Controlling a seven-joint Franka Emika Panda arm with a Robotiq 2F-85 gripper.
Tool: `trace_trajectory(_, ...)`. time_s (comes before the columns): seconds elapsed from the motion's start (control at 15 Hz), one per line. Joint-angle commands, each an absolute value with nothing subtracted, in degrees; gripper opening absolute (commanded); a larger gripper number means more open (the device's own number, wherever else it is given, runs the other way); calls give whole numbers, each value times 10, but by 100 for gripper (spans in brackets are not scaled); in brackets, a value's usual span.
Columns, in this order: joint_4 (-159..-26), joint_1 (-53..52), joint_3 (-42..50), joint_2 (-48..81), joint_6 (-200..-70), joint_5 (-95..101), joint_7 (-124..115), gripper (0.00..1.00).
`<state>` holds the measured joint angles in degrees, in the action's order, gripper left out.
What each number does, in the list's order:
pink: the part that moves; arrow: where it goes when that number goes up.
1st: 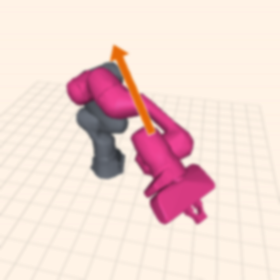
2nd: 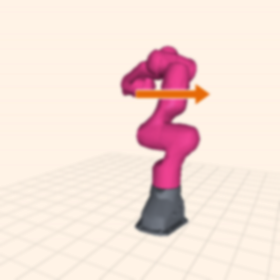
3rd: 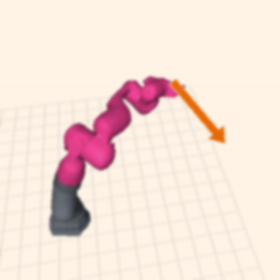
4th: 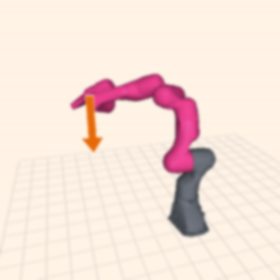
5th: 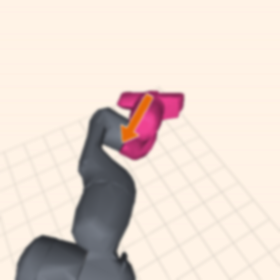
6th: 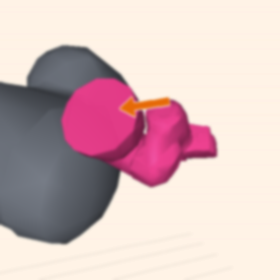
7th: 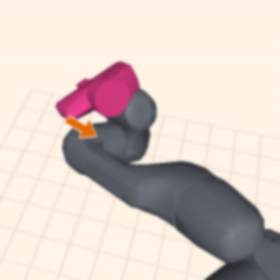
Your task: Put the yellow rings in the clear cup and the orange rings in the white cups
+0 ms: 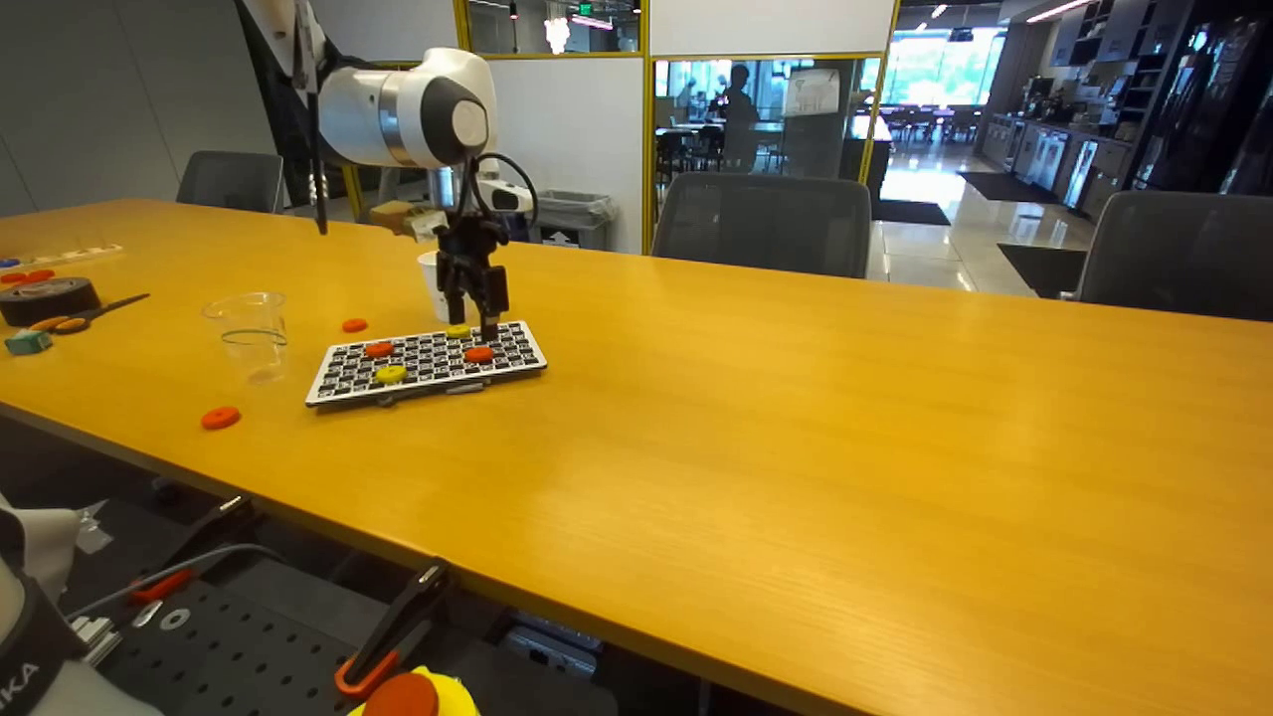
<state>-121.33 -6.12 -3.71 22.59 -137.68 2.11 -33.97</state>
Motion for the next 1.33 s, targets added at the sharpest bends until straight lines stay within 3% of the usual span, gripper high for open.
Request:
trace_trajectory(0.0, -1193, -73, -24, 251, -1395, 2, -319, 100)
trace_trajectory(1.2, -1185, -74, -12, 277, -1401, -17, -300, 99)
trace_trajectory(1.27, -1185, -75, -12, 277, -1401, -18, -299, 74)
